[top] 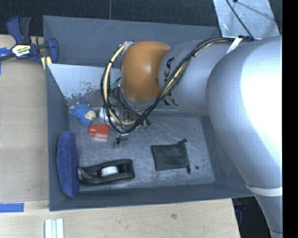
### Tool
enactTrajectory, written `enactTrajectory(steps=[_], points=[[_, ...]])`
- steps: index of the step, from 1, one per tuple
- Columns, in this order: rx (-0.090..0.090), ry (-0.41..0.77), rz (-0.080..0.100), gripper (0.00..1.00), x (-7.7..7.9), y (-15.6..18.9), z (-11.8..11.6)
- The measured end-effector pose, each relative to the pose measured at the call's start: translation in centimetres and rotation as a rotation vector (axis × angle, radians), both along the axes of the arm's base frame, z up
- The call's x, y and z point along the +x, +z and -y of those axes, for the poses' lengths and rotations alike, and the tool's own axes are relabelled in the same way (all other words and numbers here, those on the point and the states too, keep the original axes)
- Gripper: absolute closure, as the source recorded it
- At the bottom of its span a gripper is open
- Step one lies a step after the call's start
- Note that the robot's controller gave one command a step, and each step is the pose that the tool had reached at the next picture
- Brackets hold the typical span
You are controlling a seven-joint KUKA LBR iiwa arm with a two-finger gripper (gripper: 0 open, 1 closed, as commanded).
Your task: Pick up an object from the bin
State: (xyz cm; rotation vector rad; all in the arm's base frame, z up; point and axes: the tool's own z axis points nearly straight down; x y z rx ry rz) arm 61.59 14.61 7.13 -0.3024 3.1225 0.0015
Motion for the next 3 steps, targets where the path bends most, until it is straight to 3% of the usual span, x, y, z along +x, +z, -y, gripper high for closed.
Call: enactTrajectory(steps=[1, 2, 3], points=[[-0.001, 0.22, 0.001, 0.0, 0.3, -0.1, -5.3], [0.0, 0.216, 0.001, 1.0, 0.3, -0.1, -5.2], [0.001, 0.253, 0.008, 1.0, -2.0, 11.8, -5.2]])
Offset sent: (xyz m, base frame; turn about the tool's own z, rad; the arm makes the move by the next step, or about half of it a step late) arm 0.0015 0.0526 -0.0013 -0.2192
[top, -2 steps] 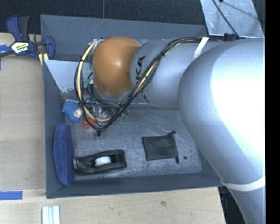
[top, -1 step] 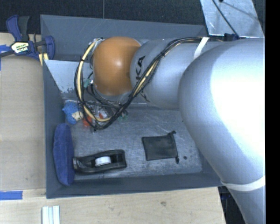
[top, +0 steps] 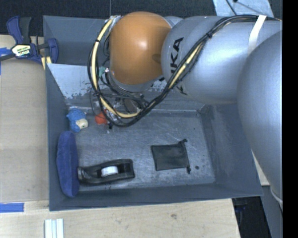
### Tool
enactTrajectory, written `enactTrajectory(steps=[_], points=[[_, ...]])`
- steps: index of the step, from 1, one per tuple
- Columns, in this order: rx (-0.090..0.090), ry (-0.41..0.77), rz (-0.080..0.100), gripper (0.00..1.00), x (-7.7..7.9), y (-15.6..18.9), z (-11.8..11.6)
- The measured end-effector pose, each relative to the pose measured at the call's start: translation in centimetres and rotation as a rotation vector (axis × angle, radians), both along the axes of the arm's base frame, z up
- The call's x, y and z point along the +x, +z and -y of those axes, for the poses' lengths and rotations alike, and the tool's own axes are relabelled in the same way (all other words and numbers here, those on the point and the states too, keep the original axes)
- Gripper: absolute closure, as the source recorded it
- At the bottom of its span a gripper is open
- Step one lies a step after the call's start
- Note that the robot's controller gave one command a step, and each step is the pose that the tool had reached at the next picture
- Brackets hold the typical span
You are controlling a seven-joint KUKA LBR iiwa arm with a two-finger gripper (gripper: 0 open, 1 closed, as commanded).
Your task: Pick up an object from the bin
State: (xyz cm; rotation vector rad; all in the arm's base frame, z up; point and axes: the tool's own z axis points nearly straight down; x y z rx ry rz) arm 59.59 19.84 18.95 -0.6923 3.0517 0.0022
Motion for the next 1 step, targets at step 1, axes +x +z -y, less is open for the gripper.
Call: enactTrajectory(steps=[1], points=[[0.0, -0.011, 0.001, 1.0, 0.81, 6.89, 0.53]])
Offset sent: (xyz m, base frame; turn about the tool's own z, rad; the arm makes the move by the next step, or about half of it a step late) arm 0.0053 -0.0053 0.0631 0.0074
